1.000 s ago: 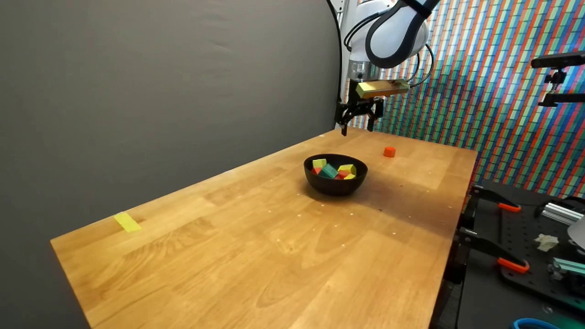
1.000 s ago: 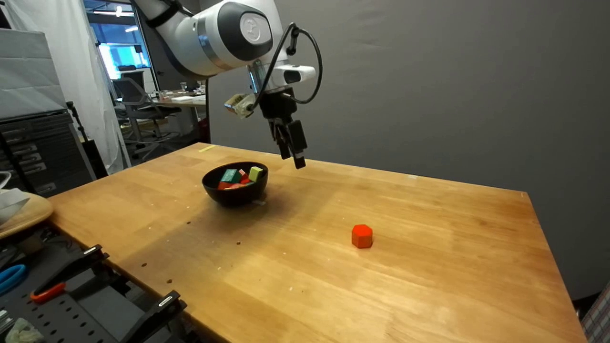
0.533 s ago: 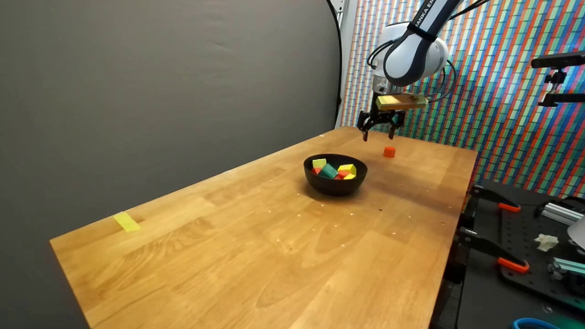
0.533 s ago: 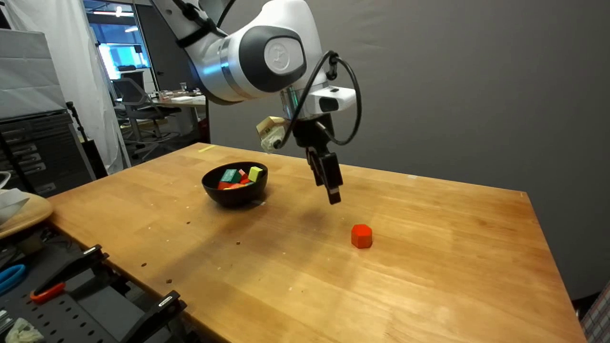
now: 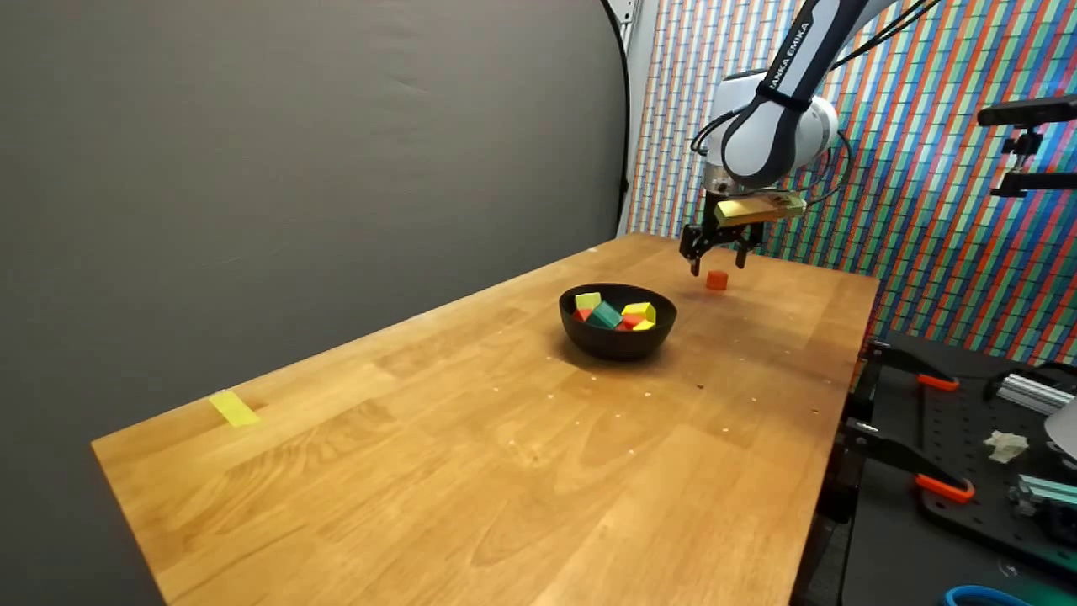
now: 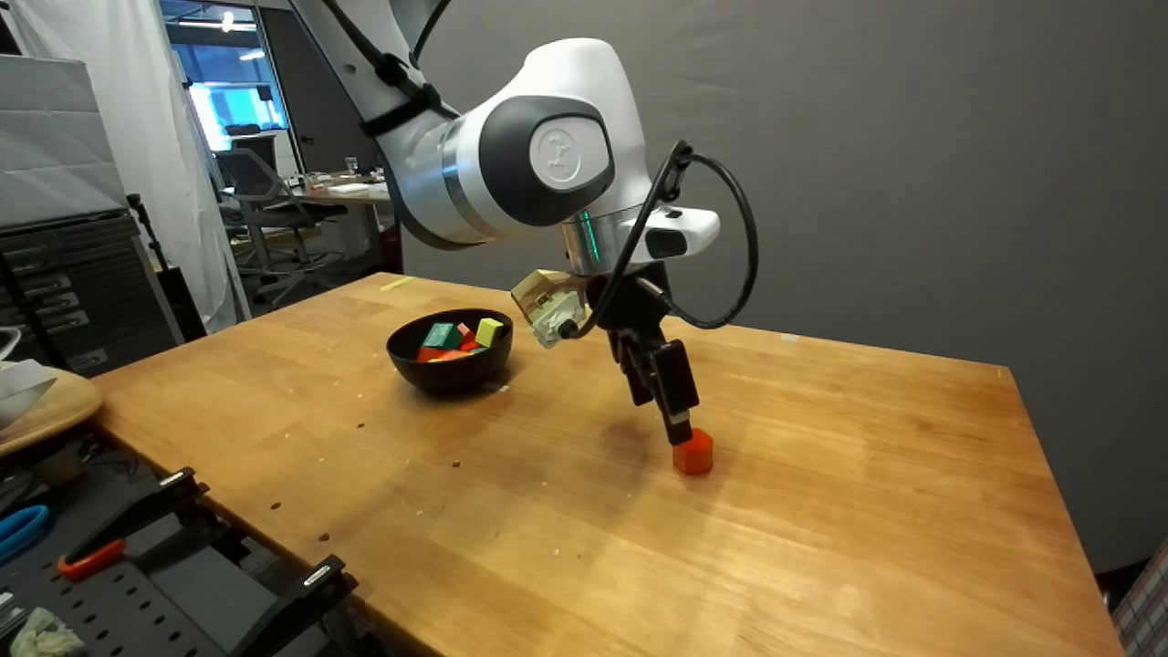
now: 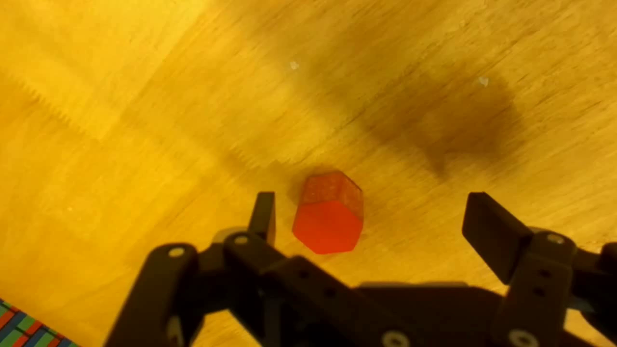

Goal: Put all the blocks on the table in the black bowl

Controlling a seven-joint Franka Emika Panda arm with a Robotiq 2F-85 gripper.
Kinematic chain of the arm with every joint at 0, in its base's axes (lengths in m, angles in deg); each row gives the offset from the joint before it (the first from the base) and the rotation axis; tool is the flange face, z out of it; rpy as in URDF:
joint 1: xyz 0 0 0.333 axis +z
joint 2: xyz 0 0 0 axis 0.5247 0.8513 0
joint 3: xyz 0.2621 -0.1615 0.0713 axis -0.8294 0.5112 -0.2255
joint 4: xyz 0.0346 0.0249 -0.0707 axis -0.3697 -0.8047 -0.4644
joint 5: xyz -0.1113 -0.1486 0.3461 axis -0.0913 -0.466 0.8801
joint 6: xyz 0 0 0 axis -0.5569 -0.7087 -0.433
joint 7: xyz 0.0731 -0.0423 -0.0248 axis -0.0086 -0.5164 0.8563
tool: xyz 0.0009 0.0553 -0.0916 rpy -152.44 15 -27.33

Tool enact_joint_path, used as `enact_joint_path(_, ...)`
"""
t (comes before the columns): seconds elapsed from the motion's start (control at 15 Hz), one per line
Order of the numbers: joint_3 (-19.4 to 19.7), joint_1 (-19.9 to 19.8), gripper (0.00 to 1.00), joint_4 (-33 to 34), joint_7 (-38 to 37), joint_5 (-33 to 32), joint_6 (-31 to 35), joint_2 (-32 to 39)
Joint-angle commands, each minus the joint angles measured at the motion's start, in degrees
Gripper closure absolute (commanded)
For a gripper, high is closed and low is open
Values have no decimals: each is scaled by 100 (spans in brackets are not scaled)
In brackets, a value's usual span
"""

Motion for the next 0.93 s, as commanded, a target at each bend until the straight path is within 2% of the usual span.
enact_joint_path(0.0, -300, -281, 0, -136, 748, 360, 125, -155)
enact_joint_path(0.27, -1850, -1740, 0, -179, 2465, 1136, -31, -302)
enact_joint_path(0.33, -1933, -1793, 0, -111, 2867, 1477, -219, -243)
enact_joint_path(0.4, -1753, -1594, 0, -72, 2474, 1636, -349, -197)
enact_joint_path(0.47, -1550, -1388, 0, -85, 2442, 1478, -122, -101)
enact_joint_path(0.67, -1572, -1414, 0, -81, 2470, 1635, -247, -101)
enact_joint_path(0.73, -1190, -1099, 0, -47, 2086, 1355, 187, 51)
enact_joint_path(0.87, -707, -792, 0, -50, 1861, 1117, 531, 128)
